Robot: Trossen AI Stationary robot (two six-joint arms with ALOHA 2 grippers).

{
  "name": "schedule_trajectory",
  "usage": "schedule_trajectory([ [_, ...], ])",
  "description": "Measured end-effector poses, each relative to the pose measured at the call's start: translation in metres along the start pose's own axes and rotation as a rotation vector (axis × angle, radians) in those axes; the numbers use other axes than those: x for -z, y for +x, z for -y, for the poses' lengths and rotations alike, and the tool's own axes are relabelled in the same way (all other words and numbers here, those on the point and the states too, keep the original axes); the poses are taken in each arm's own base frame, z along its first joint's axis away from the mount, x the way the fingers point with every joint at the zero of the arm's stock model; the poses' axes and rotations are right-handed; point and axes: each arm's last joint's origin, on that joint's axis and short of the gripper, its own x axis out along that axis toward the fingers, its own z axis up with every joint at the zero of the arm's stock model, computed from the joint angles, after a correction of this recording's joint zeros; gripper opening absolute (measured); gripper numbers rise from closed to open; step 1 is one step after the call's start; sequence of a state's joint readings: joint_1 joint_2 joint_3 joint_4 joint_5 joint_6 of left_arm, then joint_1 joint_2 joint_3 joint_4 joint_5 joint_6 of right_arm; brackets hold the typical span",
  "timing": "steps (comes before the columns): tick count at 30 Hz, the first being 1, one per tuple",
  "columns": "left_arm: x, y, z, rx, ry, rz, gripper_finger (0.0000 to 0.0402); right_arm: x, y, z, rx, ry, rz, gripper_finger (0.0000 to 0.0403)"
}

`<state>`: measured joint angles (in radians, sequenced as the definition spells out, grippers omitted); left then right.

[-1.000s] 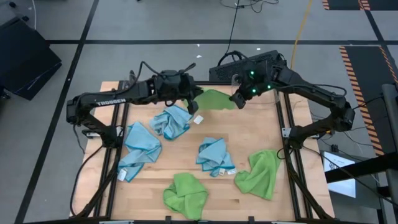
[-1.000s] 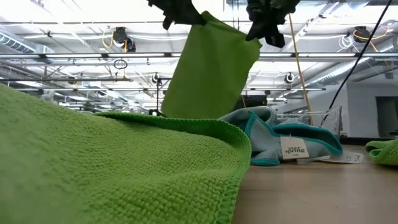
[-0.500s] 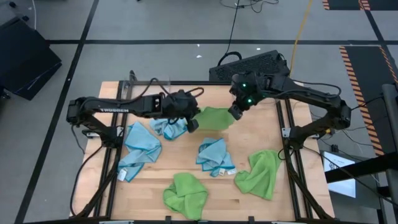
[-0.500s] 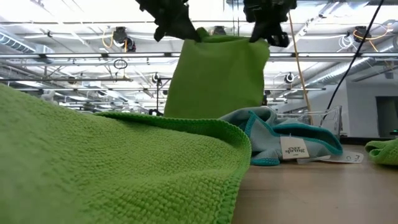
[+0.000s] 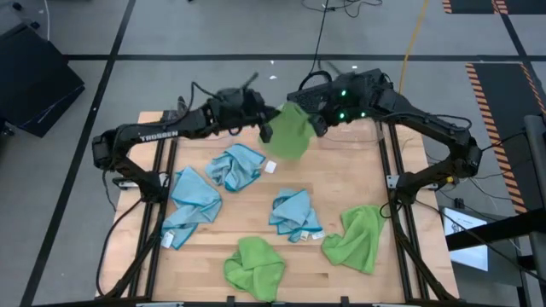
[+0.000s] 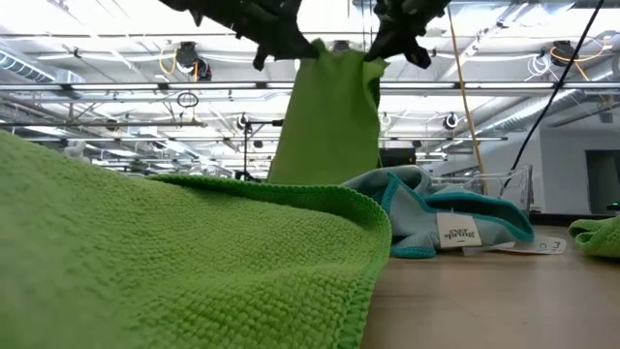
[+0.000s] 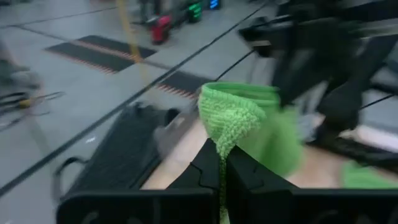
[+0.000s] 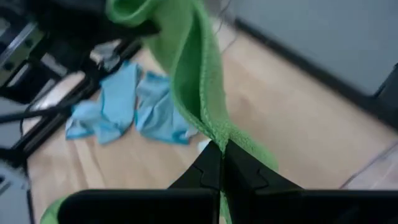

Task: Sort microfiber towel by color & place in baskets
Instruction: Fold the top green towel

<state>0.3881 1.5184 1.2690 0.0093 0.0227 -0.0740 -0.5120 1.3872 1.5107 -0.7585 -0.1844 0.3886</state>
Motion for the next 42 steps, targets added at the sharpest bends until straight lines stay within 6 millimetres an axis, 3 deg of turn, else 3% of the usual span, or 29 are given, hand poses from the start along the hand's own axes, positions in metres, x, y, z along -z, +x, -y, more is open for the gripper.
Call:
schedule_trajectory([
  [6, 0.013, -0.008, -0.01, 0.065, -0.055, -0.176, 0.0003, -0.01, -0.017, -0.002, -0.013, -0.012, 0.01, 0.0],
  [11, 0.034, -0.015, 0.002, 0.097, -0.027, -0.413, 0.0005, 0.008, -0.003, -0.018, -0.13, -0.009, -0.112, 0.0],
  [20, 0.05, -0.023, 0.041, 0.192, 0.037, -0.554, 0.0003, 0.067, 0.037, -0.039, -0.228, 0.045, -0.354, 0.0],
  [33, 0.065, -0.04, 0.104, 0.335, -0.023, -0.683, 0.0005, 0.093, 0.049, -0.052, -0.486, 0.097, -0.537, 0.0002],
  [42, 0.079, -0.048, 0.142, 0.391, -0.082, -0.673, 0.0006, 0.106, 0.05, -0.057, -0.555, 0.13, -0.646, 0.0003],
])
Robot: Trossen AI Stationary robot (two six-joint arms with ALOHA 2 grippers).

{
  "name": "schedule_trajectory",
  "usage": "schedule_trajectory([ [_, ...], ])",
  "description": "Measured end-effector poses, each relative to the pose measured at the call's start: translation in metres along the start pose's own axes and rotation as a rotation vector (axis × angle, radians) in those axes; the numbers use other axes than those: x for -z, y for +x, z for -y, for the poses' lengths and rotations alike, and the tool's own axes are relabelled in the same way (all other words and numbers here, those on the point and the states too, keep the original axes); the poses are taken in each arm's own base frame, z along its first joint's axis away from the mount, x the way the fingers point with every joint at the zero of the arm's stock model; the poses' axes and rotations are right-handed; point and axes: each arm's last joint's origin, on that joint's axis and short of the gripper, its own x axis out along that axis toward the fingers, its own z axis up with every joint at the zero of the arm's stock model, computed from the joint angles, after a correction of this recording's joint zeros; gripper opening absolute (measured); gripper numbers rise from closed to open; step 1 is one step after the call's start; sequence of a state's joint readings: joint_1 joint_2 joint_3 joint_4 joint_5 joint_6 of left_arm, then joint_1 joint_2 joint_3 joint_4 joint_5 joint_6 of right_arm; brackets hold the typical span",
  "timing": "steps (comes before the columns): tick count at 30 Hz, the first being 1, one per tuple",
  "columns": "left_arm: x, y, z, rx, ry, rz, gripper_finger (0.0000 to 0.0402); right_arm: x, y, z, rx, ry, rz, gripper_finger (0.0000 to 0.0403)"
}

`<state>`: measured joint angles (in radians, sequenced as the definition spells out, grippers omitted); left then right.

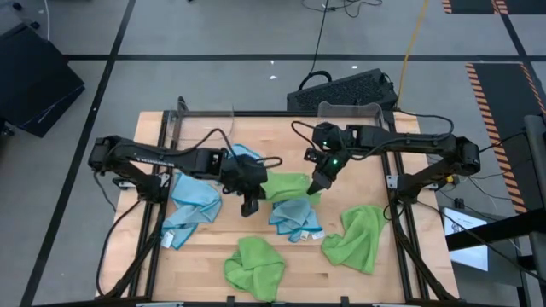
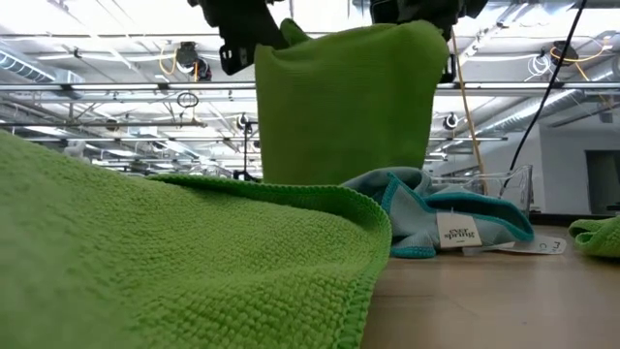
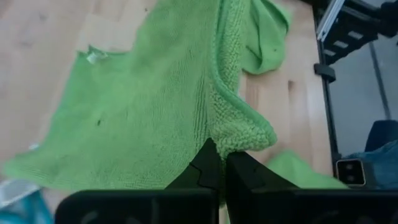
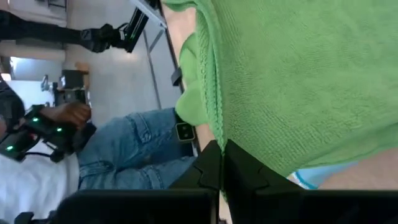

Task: Sort microfiber towel by color & place in baskets
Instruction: Fold the top green towel

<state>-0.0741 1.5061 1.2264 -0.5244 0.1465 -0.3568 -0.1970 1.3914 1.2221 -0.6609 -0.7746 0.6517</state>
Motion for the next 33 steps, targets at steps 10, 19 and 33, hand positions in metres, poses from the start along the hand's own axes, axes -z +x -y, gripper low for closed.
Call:
schedule_trajectory([
  [10, 0.028, 0.026, 0.008, 0.029, -0.12, 0.054, 0.0006, 0.022, 0.03, 0.019, 0.059, 0.036, -0.076, 0.0003],
  [19, 0.041, 0.036, 0.01, 0.044, -0.132, 0.084, 0.0004, 0.028, 0.045, 0.023, 0.045, 0.003, -0.056, 0.0004],
  [33, 0.04, 0.034, -0.012, -0.099, -0.115, 0.07, 0.0009, 0.013, 0.03, 0.039, 0.174, -0.063, 0.088, 0.0004],
])
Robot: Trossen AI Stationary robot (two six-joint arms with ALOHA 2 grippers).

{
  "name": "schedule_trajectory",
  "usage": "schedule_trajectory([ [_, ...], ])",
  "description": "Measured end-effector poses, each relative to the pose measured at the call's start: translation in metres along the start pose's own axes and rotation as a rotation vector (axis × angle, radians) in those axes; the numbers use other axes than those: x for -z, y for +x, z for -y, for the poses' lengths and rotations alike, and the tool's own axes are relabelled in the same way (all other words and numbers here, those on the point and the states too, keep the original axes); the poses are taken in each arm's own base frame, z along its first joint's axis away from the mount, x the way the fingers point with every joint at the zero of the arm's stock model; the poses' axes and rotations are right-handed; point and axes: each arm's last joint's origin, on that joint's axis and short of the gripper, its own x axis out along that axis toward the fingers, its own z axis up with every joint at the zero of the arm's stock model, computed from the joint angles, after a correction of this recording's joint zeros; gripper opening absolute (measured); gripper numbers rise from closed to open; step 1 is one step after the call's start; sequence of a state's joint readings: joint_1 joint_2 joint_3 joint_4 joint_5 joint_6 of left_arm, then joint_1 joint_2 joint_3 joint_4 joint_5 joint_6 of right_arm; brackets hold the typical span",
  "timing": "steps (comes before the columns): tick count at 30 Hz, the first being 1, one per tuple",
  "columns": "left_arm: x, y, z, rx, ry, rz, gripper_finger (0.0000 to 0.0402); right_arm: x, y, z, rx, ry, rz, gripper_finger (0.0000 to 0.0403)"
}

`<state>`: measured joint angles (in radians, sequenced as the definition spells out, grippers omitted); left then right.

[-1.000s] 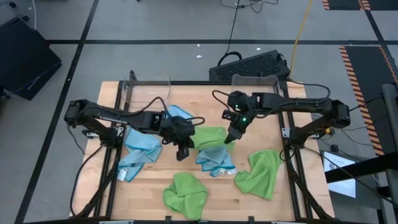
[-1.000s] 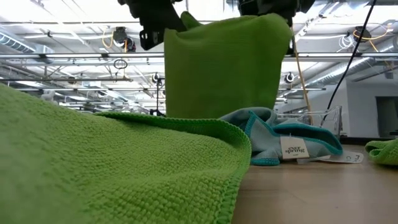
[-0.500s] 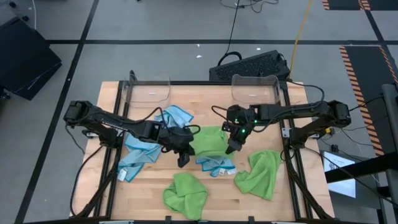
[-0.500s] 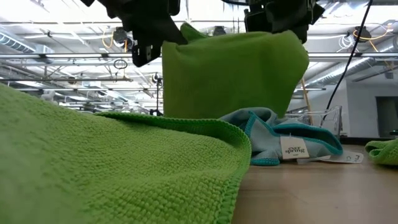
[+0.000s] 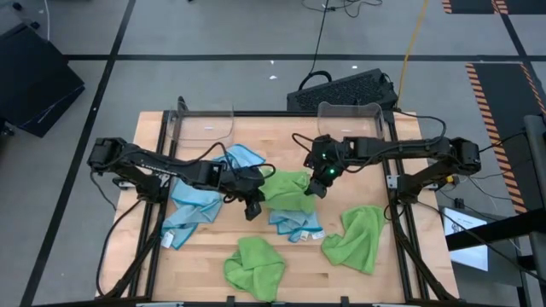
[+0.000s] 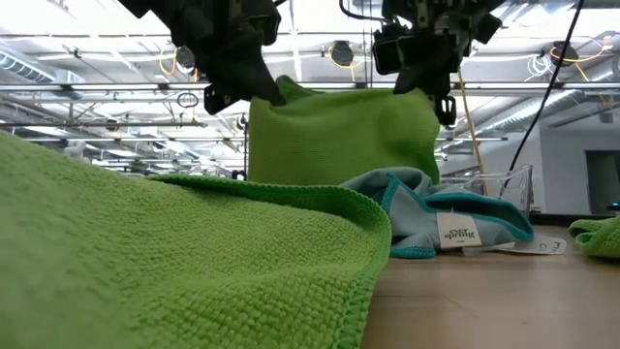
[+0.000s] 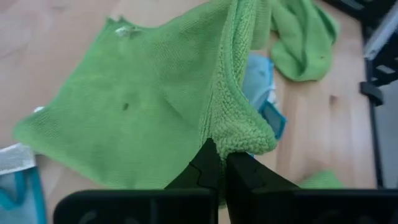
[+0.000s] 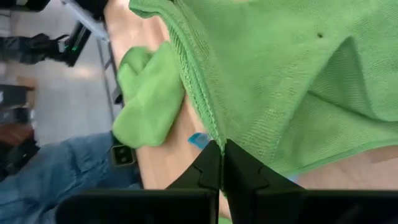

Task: Sort microfiber towel by color & place in baskets
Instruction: Fold the top green towel

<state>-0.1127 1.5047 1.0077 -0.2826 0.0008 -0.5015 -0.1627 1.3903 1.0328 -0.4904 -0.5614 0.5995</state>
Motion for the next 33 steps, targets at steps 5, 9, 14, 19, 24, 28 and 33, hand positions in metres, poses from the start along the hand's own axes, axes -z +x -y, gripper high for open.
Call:
schedule_trajectory([
  [5, -0.004, -0.012, 0.01, 0.119, 0.01, 0.02, 0.0004, 0.004, -0.005, -0.009, -0.197, -0.002, -0.105, 0.0004],
  [9, -0.007, -0.021, 0.016, 0.191, 0.045, 0.052, 0.0011, 0.003, -0.009, -0.016, -0.332, 0.079, -0.178, 0.0004],
  [14, -0.008, -0.024, 0.015, 0.186, 0.051, 0.061, 0.0004, -0.001, -0.013, -0.023, -0.406, 0.124, -0.183, 0.0004],
  [19, -0.005, -0.021, 0.012, 0.125, 0.041, 0.042, 0.001, -0.001, -0.011, -0.021, -0.377, 0.156, -0.176, 0.0004],
  [24, -0.005, -0.021, 0.012, 0.117, 0.044, 0.043, 0.0005, 0.001, -0.01, -0.02, -0.37, 0.167, -0.189, 0.0004],
  [28, -0.005, -0.021, 0.012, 0.112, 0.044, 0.047, 0.0011, 0.001, -0.009, -0.021, -0.37, 0.166, -0.196, 0.0004],
  [33, 0.0, -0.013, 0.009, 0.087, 0.043, 0.006, 0.0004, 0.004, -0.009, -0.019, -0.329, 0.162, -0.185, 0.0027],
])
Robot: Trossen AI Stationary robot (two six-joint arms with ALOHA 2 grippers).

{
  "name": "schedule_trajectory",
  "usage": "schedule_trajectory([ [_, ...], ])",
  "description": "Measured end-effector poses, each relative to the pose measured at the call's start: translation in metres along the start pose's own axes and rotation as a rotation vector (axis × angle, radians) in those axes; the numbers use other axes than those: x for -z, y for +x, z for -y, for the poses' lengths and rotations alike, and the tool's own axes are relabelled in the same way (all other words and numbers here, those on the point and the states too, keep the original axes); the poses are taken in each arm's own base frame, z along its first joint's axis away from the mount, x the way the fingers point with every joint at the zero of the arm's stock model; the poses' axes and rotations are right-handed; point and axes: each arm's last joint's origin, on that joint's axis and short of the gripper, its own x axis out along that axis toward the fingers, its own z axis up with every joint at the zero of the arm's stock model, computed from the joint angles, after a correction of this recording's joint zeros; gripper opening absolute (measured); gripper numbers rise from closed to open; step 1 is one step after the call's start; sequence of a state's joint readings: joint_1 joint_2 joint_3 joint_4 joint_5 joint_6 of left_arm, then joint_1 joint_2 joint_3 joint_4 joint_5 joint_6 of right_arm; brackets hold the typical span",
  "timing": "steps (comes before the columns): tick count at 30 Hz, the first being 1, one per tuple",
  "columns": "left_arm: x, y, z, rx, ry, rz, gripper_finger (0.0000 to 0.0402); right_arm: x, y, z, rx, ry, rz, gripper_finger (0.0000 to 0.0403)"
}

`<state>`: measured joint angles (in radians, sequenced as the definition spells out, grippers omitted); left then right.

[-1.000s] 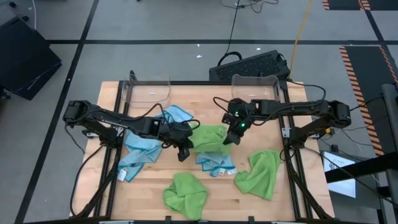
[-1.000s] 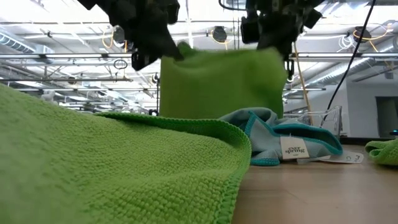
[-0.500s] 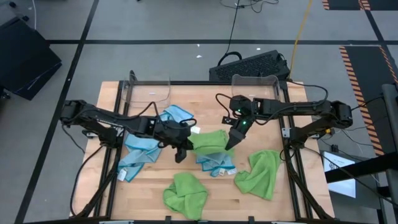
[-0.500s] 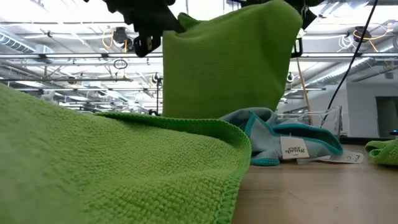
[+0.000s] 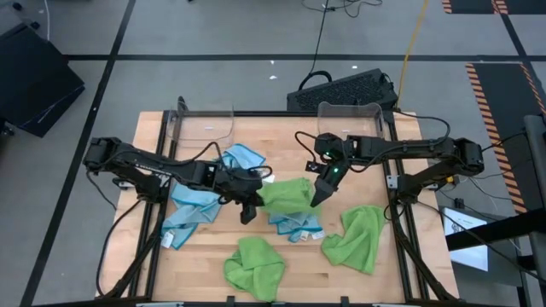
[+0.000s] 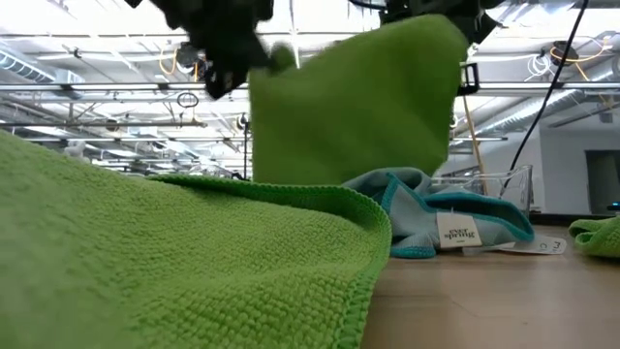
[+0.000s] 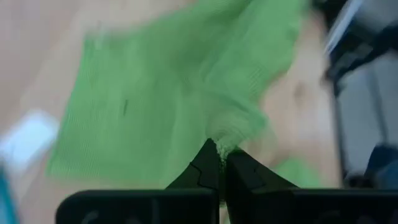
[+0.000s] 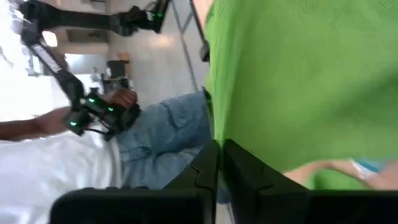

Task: Sort microfiber towel by color & place in baskets
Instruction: Fold the top green towel

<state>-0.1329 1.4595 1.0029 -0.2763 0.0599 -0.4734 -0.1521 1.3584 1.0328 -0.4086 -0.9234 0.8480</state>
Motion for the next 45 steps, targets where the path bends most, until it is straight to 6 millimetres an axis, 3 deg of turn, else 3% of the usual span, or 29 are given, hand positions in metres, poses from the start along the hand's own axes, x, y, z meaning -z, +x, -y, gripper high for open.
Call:
schedule_trajectory([
  [8, 0.005, 0.015, -0.002, -0.004, -0.002, -0.05, 0.0004, 0.014, 0.001, 0.01, 0.121, -0.028, -0.058, 0.0151],
  [12, 0.003, 0.014, -0.001, 0.004, 0.0, -0.031, 0.0009, 0.02, 0.006, 0.005, 0.179, -0.187, -0.044, 0.0207],
  [17, 0.002, 0.014, -0.002, -0.009, -0.001, -0.023, 0.0004, 0.029, 0.03, -0.009, 0.267, -0.473, 0.016, 0.0251],
  [24, 0.002, 0.014, -0.002, -0.017, -0.012, -0.021, 0.0004, 0.038, 0.048, -0.007, 0.297, -0.463, 0.038, 0.0246],
  [34, 0.0, 0.014, -0.001, -0.008, -0.002, 0.001, 0.0004, 0.045, 0.075, 0.035, 0.195, -0.405, 0.152, 0.0208],
  [45, 0.0, 0.014, -0.001, -0.028, -0.002, 0.013, 0.001, 0.055, 0.11, 0.053, 0.258, -0.525, 0.107, 0.0226],
])
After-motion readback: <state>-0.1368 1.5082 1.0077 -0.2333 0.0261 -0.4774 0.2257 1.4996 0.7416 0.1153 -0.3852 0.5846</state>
